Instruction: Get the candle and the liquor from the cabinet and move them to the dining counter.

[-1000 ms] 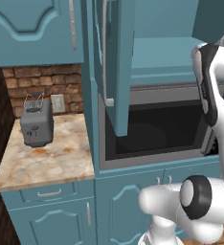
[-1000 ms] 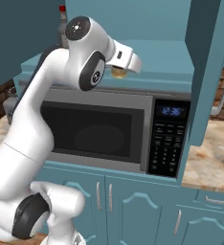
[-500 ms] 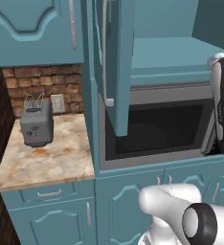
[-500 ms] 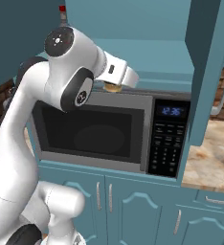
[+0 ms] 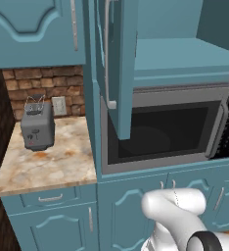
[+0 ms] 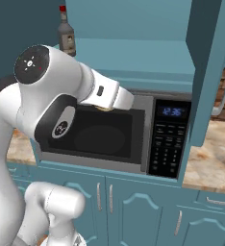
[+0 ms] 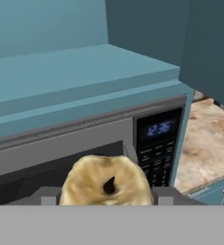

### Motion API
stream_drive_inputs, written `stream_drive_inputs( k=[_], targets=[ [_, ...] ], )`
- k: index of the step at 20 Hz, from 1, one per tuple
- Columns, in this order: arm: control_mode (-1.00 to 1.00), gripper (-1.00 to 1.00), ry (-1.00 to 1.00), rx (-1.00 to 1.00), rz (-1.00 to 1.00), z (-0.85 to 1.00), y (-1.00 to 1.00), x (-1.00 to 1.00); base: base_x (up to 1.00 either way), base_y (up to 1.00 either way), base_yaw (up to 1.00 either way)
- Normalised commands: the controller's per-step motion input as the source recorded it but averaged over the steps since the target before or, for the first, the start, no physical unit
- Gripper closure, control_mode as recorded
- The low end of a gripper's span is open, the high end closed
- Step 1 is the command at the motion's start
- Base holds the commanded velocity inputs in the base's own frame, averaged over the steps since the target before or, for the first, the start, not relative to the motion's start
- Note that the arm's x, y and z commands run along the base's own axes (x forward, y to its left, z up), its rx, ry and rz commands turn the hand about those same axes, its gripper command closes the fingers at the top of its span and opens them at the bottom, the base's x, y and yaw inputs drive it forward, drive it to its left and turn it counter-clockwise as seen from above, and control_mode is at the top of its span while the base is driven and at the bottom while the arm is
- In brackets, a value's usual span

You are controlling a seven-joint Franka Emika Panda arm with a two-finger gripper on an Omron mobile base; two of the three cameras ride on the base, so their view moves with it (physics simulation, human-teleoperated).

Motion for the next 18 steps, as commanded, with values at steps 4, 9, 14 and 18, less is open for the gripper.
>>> stream_drive_inputs(
  k=[4, 9, 14, 18],
  targets=[
    [-1.0, 1.0, 0.04, 0.0, 0.0, -0.12, 0.01, -0.22, 0.0, 0.0, 0.0],
    [-1.0, 1.0, -0.01, 0.0, 0.0, -0.04, 0.0, -0.12, 0.0, 0.0, 0.0],
    [1.0, 1.0, 0.0, 0.0, 0.0, 0.0, 0.0, 0.0, -0.76, 0.07, -0.06],
    [1.0, 1.0, 0.0, 0.0, 0.0, 0.0, 0.0, 0.0, -0.83, 0.18, -0.17]
  ],
)
